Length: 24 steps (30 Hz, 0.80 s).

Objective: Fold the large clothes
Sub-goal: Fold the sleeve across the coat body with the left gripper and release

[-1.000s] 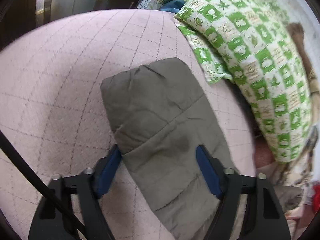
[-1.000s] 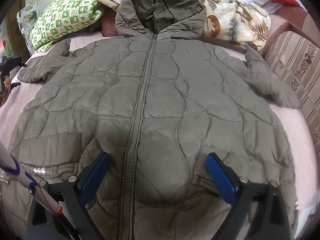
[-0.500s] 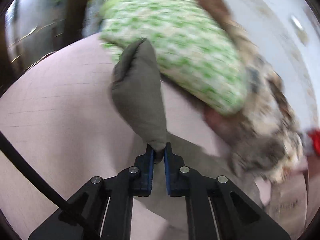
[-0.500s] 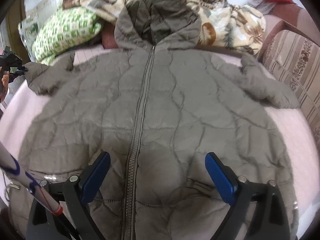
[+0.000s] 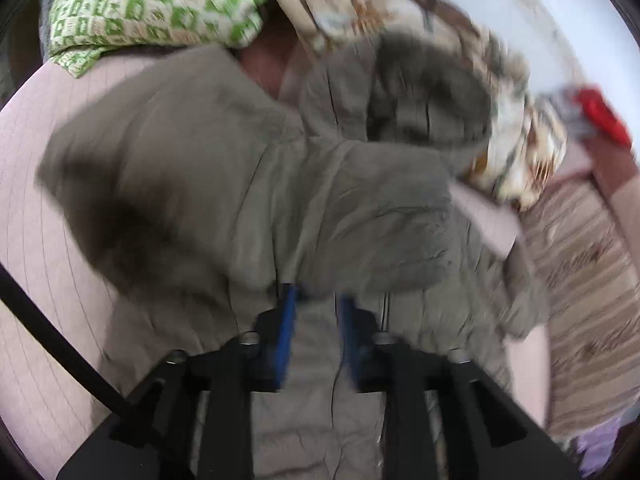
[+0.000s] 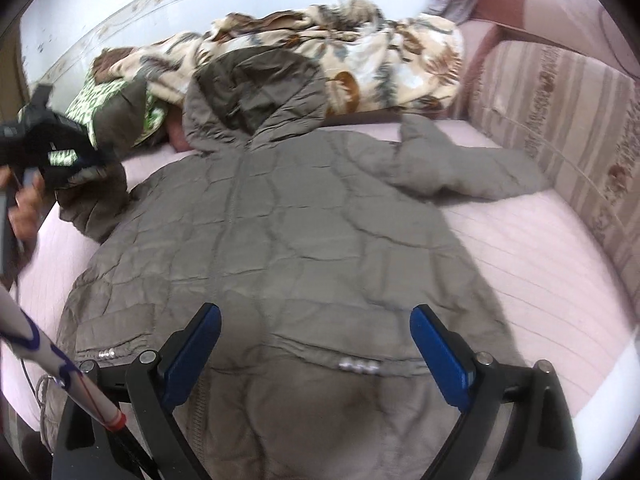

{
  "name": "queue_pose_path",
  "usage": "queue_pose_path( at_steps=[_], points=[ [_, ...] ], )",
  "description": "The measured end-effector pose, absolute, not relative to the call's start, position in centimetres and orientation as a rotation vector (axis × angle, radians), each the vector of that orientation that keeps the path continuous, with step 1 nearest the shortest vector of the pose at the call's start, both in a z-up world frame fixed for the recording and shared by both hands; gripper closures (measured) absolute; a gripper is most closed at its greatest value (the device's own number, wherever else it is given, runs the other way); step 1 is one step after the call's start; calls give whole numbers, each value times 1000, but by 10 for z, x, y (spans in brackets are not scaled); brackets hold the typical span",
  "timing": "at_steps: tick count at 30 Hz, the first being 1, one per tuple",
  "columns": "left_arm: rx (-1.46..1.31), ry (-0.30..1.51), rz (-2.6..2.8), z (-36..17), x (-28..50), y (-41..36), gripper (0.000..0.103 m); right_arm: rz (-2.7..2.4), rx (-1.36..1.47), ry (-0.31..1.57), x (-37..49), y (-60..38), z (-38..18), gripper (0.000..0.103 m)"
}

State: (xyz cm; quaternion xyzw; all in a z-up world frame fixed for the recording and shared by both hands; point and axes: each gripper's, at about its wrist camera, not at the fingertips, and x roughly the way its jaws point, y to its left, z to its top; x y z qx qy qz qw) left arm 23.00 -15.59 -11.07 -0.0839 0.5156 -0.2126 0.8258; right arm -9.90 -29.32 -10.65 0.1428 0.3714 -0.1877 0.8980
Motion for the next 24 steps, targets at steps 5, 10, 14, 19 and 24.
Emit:
queue_pose_path(
  at_steps=[5, 10, 14, 19, 24],
  points=[
    [-184, 1096, -487, -107, 183, -137, 51, -413, 329, 780, -108, -315, -103, 6],
    [-128, 960, -369, -78, 111, -90, 34, -351, 360, 806, -93, -323, -105, 5],
    [-81, 890, -233, -73, 76, -62, 33, -250, 430, 813, -51, -330, -111, 5],
    [-142, 956, -174, -92, 56, -37, 33, -129, 623, 848, 22, -340, -137, 5],
    [-84, 946, -147, -103, 41, -39, 33, -120, 710, 884, 100, -338, -162, 5]
  ],
)
